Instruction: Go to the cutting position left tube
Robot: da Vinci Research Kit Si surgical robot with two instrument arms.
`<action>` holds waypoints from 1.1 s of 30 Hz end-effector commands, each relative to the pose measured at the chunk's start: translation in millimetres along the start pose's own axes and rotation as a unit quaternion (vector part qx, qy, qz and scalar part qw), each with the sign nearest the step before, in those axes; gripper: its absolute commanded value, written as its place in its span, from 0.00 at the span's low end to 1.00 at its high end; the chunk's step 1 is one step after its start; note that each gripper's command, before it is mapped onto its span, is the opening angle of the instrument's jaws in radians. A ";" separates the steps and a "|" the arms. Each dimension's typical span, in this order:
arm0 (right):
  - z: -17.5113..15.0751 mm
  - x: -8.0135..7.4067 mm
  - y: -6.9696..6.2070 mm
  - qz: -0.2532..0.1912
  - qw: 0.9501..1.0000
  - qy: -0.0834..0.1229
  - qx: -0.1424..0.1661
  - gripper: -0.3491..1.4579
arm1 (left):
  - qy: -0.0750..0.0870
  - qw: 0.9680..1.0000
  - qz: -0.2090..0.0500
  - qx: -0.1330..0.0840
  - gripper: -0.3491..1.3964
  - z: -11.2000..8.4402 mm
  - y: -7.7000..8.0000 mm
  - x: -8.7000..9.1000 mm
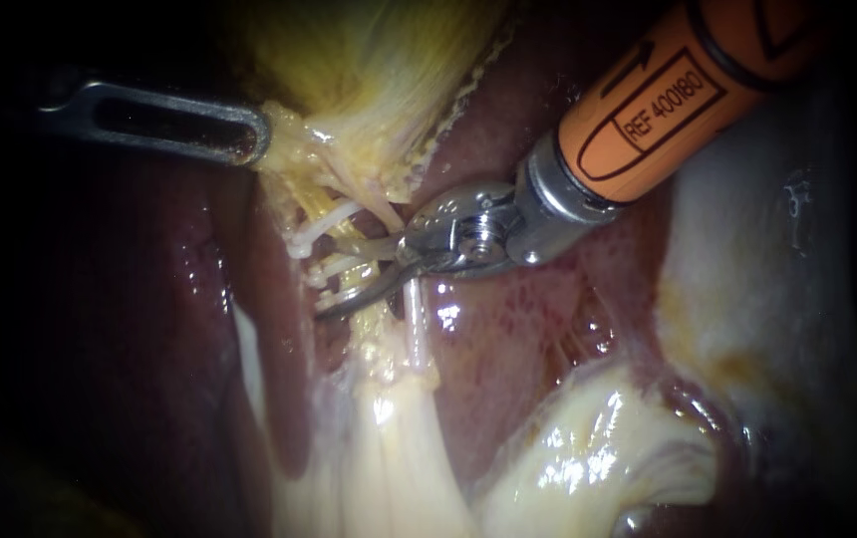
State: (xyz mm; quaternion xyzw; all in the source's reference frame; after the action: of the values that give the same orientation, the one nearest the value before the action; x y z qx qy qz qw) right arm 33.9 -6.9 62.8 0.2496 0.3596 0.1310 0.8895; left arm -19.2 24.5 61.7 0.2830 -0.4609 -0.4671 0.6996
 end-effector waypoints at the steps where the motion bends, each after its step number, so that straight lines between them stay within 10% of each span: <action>1: 0.0 0.0 0.0 0.000 1.000 0.000 0.000 0.78 | 0.000 1.000 0.000 0.000 0.00 0.0 0.0 0.0; 21: -3.6 2.5 -4.8 0.001 0.998 0.051 0.036 0.87 | -0.001 1.000 0.001 -0.002 0.00 0.0 0.7 -0.1; 33: -5.7 1.0 -3.5 0.016 0.998 0.051 0.041 0.84 | -0.001 1.000 0.000 -0.001 0.00 -0.1 0.6 -0.1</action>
State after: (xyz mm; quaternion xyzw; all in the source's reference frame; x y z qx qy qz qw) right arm 30.7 -7.3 57.0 0.2842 0.4049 0.1453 0.8568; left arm -18.9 24.9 62.2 0.2814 -0.4610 -0.4677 0.6997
